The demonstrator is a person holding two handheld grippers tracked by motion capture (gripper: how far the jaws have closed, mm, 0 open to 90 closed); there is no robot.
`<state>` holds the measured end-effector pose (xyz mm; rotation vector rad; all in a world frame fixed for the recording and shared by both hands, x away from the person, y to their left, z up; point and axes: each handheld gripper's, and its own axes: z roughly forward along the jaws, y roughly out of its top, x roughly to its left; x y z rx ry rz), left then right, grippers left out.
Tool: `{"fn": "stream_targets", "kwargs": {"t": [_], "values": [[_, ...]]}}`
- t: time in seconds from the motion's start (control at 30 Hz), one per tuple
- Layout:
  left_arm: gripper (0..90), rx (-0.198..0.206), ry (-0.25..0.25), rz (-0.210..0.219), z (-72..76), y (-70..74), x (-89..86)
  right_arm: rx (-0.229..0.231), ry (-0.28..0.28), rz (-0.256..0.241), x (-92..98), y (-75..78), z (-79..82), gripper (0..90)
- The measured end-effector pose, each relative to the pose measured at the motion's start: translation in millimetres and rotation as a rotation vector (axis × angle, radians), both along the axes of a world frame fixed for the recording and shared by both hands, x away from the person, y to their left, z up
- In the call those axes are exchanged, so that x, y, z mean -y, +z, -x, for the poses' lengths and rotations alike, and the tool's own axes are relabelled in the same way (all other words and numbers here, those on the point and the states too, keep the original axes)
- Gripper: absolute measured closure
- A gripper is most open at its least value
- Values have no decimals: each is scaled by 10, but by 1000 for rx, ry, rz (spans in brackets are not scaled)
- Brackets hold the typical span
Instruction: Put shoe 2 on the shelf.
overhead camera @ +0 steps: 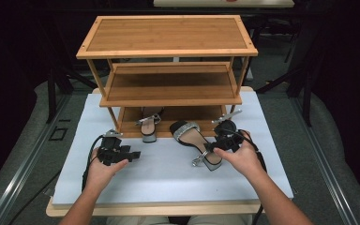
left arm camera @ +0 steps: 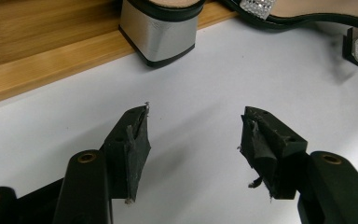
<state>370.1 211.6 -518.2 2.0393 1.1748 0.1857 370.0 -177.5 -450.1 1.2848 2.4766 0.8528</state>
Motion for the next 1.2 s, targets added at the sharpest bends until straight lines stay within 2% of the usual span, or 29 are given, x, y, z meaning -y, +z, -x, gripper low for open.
{"fn": "stream_targets", "kwargs": {"t": [0.1, 0.17, 0.4, 0.47, 0.53, 0.67, 0.7, 0.77, 0.83, 0.97, 1.0, 1.07, 1.13, 1.2], "values": [[413, 1, 1, 1, 0, 0, -2, 4, 12, -7, 109, -7, 106, 439], [413, 2, 0, 2, 1, 1, 0, 2, 21, 11, 168, -61, 190, 438], [413, 1, -1, 1, -4, -2, 26, -8, 70, 67, 238, -381, 394, 405], [413, 4, -6, 0, -6, -4, 31, -17, 84, 36, 248, -468, 397, 405], [413, 0, -5, 0, -7, -10, 34, -15, 70, 50, 243, -533, 397, 405], [413, -4, -8, -2, -12, -22, 25, -19, 54, 34, 232, -657, 373, 442], [413, -4, -7, -3, -11, -21, 23, -8, 41, 50, 227, -667, 376, 452], [413, -2, -5, -2, -11, -19, 20, -3, 32, 21, 226, -688, 377, 469], [413, 0, -3, -2, -12, -17, 21, -8, 33, 13, 214, -692, 387, 468], [413, 2, -7, -1, -9, -13, 33, 6, 67, -12, 126, -721, 437, 451], [413, 3, -7, -3, -9, -14, 39, 6, 94, -40, 104, -739, 435, 439], [413, 2, -9, -4, -7, -16, 47, 14, 108, -52, 43, -762, 433, 411], [413, 1, -11, -3, -8, -19, 49, 29, 104, -31, -15, -776, 426, 384], [413, 0, -10, -3, -10, -18, 44, 32, 130, -38, -51, -791, 405, 365]]}}
